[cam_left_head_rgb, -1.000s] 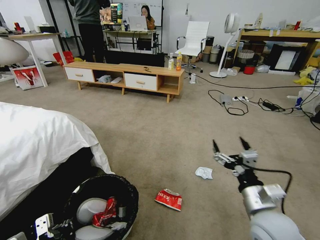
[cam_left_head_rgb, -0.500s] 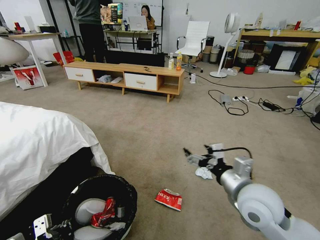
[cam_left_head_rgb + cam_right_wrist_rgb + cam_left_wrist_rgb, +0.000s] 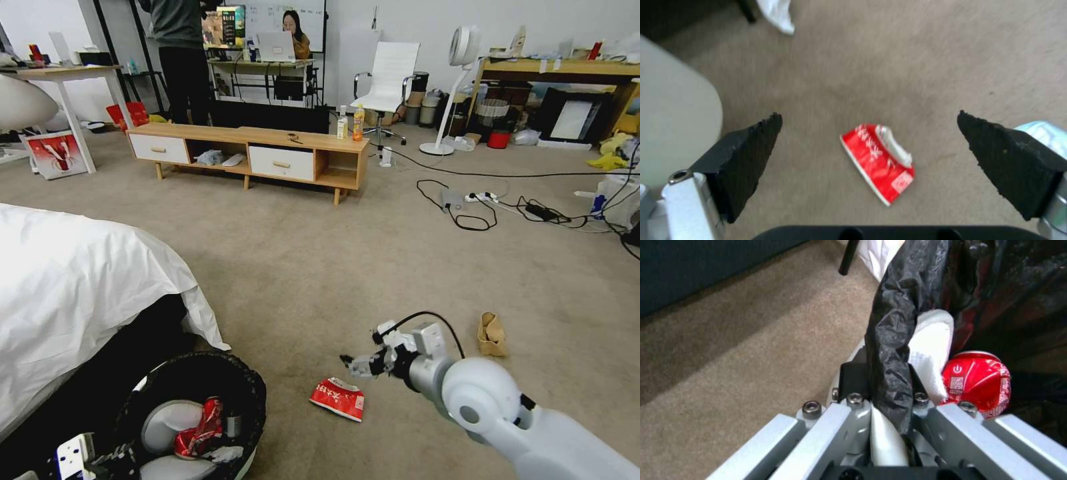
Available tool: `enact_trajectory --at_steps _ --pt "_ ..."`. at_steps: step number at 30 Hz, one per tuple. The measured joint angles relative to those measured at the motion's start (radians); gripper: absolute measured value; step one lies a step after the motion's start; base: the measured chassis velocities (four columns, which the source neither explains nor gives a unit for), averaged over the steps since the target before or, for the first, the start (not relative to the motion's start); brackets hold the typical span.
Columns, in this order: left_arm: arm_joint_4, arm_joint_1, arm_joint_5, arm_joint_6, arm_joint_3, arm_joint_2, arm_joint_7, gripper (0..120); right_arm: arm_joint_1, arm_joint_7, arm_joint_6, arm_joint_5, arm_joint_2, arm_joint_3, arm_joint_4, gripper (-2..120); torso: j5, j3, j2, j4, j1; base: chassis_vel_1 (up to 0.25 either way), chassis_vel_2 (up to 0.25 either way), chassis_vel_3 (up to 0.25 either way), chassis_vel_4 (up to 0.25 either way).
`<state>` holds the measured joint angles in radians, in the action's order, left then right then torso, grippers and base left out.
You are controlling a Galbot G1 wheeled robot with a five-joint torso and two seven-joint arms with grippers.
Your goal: Pick up the trash bin and place the garbage on the floor into it.
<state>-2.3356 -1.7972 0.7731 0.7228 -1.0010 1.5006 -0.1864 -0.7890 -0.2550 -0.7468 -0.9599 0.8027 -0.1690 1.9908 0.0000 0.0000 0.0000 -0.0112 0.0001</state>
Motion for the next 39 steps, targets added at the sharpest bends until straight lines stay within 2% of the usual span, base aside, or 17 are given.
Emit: enact_trajectory --at_steps 6,13,24,39 --pt "0.002 -0.002 -0.001 -0.001 -0.006 0.003 0.003 3 0.074 0.062 0.027 0.075 0.036 -0.103 -0.103 100 0.0001 0.000 0.000 0.0003 0.000 0.000 0.000 0.000 0.000" --pt "0.016 0.002 -0.002 -0.005 -0.014 0.010 0.007 3 0.134 0.124 0.100 0.173 0.076 -0.199 -0.234 100 -0.0002 0.000 0.000 0.0002 0.000 0.000 0.000 0.000 0.000" --pt "0.048 0.029 -0.023 -0.008 -0.002 0.023 0.013 3 0.136 0.195 0.201 0.302 0.100 -0.267 -0.405 100 0.0000 0.000 0.000 -0.0001 0.000 0.000 0.000 0.000 0.000" --pt "0.082 0.050 -0.043 -0.012 0.004 0.033 0.022 3 0.154 0.230 0.314 0.373 0.151 -0.337 -0.575 100 -0.0001 0.000 0.000 0.0000 0.000 0.000 0.000 0.000 0.000"
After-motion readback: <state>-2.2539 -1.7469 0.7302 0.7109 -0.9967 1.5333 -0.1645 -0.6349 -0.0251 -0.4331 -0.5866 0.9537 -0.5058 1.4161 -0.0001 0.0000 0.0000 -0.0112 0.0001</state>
